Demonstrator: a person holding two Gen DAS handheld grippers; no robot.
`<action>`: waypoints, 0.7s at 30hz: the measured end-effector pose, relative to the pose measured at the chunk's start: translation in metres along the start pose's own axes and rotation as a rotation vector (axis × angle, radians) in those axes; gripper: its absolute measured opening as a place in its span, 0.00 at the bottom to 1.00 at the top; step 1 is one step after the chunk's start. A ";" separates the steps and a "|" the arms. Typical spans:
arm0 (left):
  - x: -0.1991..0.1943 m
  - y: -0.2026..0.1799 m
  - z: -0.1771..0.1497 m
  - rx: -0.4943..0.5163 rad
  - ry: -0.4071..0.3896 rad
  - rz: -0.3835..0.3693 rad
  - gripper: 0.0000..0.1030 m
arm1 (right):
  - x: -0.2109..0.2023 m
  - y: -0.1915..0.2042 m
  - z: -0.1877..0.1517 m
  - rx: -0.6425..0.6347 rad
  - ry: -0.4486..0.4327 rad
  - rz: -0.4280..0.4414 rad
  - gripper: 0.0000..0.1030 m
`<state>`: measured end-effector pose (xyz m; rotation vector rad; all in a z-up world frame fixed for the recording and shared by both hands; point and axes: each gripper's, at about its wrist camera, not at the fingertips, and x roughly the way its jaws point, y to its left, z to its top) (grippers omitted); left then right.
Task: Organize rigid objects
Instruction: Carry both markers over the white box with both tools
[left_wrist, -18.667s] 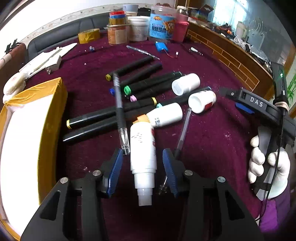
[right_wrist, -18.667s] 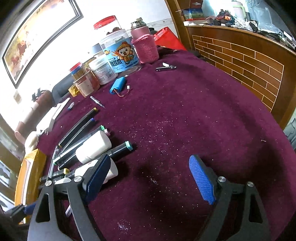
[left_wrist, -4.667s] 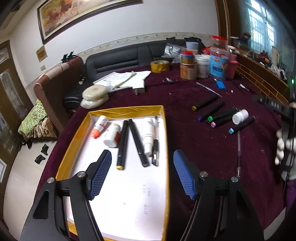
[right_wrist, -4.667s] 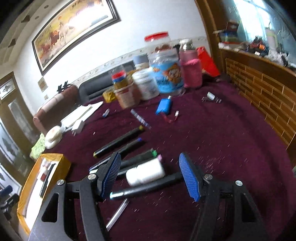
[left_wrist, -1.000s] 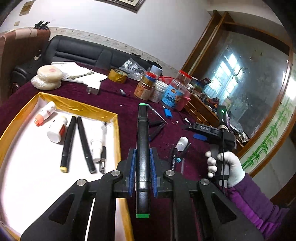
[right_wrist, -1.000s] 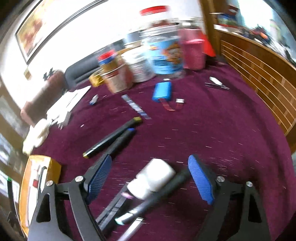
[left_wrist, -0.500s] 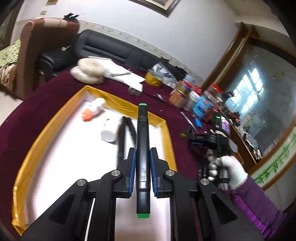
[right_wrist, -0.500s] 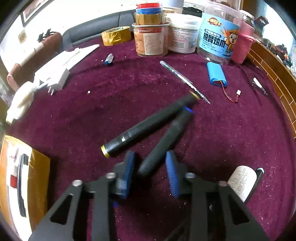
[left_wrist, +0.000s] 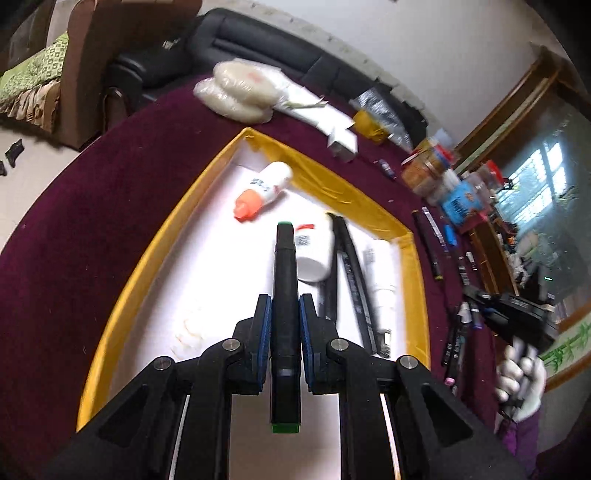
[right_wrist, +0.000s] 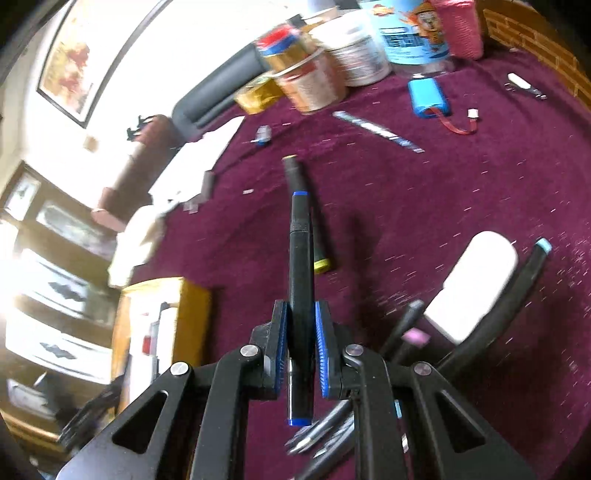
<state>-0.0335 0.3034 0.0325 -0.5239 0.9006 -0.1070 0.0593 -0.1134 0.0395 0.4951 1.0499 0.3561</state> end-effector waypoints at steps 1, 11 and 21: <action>0.004 0.001 0.004 -0.002 0.017 0.014 0.12 | 0.002 0.008 -0.001 -0.007 0.005 0.020 0.12; 0.022 0.016 0.023 -0.080 0.051 0.062 0.27 | 0.031 0.098 -0.038 -0.141 0.128 0.149 0.13; -0.063 0.011 -0.015 -0.063 -0.181 -0.018 0.54 | 0.110 0.190 -0.101 -0.253 0.331 0.203 0.13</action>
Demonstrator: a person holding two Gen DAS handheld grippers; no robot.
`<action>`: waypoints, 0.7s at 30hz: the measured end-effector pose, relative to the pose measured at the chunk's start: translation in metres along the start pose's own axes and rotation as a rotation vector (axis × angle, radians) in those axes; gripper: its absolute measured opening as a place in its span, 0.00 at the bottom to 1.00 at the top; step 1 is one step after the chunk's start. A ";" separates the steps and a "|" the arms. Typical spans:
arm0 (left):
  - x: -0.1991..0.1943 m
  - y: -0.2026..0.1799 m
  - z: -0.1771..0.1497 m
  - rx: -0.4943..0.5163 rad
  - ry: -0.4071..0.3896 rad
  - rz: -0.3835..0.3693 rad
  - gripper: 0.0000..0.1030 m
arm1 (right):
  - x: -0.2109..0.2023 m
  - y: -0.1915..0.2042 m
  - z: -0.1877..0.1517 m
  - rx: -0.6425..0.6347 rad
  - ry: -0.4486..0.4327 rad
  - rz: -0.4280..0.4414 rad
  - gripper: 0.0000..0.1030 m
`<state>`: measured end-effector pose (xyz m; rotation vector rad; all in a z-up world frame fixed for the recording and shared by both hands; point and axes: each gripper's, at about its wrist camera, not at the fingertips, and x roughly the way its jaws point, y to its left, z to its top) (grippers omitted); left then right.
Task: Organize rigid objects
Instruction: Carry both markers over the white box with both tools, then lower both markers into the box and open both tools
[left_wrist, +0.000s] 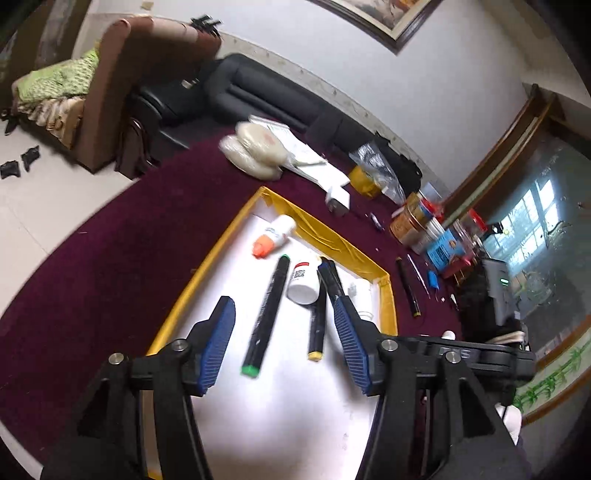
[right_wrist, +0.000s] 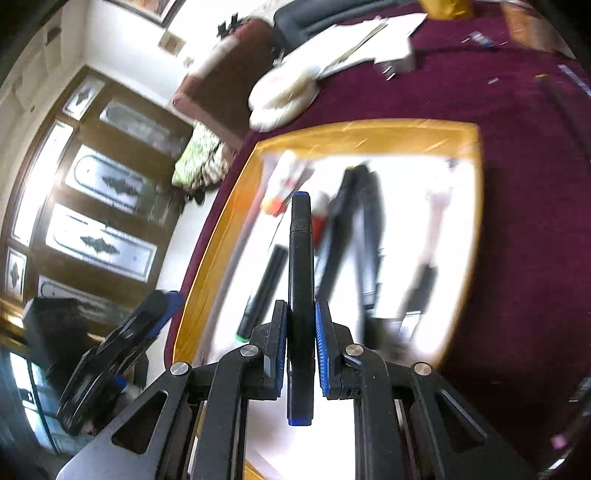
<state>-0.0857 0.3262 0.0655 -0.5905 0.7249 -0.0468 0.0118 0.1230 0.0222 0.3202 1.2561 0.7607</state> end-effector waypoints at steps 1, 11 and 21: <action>-0.008 0.004 -0.003 -0.003 -0.017 0.008 0.54 | 0.009 0.004 0.000 -0.001 0.014 0.002 0.13; -0.030 0.038 -0.006 -0.038 -0.055 0.025 0.54 | 0.061 0.024 0.012 -0.012 0.056 -0.055 0.13; -0.032 0.048 -0.011 -0.060 -0.058 0.012 0.55 | 0.042 0.000 0.013 0.112 -0.007 -0.081 0.13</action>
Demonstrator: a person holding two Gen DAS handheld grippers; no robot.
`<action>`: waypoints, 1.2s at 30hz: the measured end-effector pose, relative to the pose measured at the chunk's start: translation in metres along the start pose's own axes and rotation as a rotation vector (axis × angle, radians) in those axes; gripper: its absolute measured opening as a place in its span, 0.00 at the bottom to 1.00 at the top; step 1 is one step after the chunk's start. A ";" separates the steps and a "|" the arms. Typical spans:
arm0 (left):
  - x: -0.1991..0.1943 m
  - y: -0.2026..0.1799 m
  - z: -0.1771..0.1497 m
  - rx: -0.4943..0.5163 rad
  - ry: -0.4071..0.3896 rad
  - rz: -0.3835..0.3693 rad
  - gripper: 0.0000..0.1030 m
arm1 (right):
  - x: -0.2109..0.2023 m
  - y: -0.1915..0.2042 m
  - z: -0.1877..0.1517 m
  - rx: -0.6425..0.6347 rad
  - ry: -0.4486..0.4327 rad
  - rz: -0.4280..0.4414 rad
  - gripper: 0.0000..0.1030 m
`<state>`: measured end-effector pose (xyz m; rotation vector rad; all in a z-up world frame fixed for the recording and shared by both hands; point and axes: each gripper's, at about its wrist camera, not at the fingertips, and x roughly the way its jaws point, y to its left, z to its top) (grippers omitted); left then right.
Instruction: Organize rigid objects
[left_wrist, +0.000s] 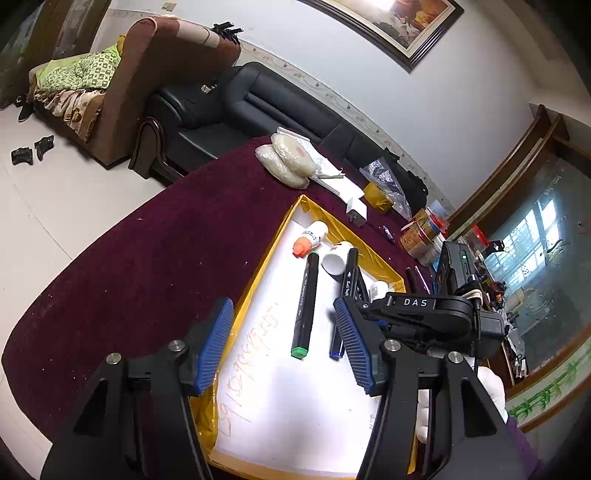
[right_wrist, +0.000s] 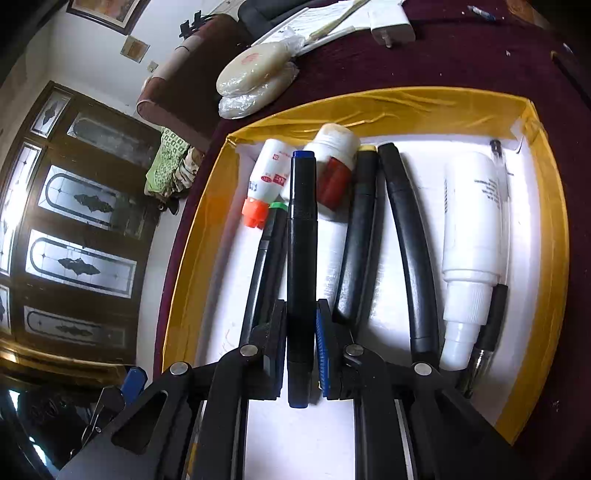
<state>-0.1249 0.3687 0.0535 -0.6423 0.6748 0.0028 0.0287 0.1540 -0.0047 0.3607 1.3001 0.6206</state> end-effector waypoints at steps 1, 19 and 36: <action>0.000 -0.001 0.000 0.001 -0.001 -0.001 0.55 | 0.000 0.001 -0.001 -0.012 0.001 -0.002 0.13; -0.010 -0.036 -0.011 0.116 -0.024 0.083 0.64 | -0.052 0.015 -0.016 -0.251 -0.117 -0.051 0.27; 0.025 -0.144 -0.054 0.356 0.099 0.055 0.64 | -0.233 -0.198 -0.045 0.075 -0.546 -0.209 0.40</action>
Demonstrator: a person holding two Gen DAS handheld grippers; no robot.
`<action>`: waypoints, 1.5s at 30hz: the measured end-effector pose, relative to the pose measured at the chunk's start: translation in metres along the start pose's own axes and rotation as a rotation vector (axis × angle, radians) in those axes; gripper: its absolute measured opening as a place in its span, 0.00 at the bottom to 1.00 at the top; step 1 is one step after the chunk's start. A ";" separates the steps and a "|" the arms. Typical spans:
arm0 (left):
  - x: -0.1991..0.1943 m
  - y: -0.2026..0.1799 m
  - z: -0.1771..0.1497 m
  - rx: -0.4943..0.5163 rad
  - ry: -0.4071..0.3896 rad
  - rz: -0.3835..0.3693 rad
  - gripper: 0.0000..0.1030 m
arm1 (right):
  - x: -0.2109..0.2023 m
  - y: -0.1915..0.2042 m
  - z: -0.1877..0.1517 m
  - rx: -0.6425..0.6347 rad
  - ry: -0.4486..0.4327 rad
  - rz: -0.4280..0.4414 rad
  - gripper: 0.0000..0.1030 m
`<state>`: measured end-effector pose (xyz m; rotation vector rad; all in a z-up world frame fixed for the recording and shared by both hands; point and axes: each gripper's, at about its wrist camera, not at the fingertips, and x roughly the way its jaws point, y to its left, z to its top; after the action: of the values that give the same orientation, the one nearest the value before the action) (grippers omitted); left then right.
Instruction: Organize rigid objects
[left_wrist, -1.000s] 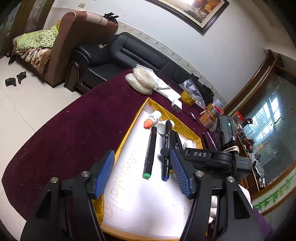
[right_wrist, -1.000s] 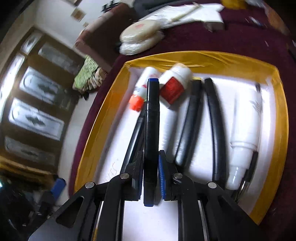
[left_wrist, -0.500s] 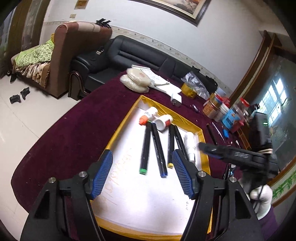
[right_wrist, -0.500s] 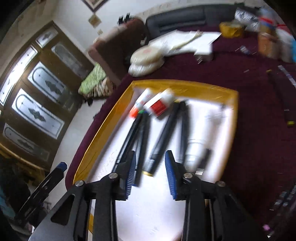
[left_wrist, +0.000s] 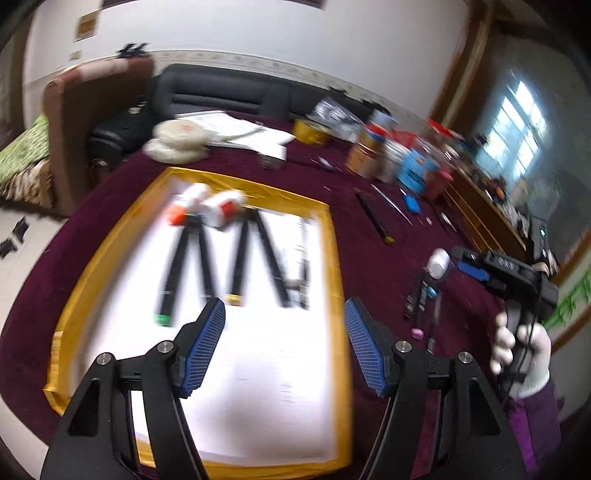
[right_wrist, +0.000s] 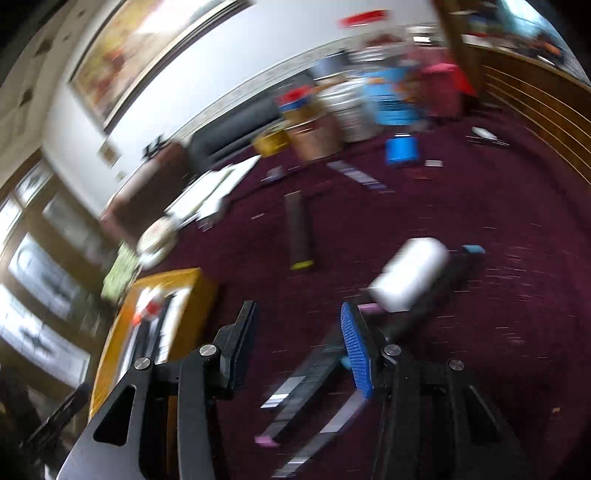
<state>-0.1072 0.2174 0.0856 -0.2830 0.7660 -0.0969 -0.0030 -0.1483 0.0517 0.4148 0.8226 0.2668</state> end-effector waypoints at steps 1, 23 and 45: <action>0.004 -0.012 -0.001 0.025 0.012 -0.008 0.64 | -0.003 -0.014 0.002 0.022 -0.010 -0.014 0.40; 0.130 -0.187 -0.009 0.460 0.177 0.022 0.64 | -0.002 -0.120 -0.003 0.219 -0.035 0.027 0.40; 0.163 -0.215 -0.026 0.494 0.258 -0.133 0.06 | 0.005 -0.111 -0.006 0.179 -0.010 0.043 0.43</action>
<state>-0.0045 -0.0247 0.0205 0.1529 0.9508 -0.4474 0.0032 -0.2429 -0.0057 0.6011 0.8315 0.2312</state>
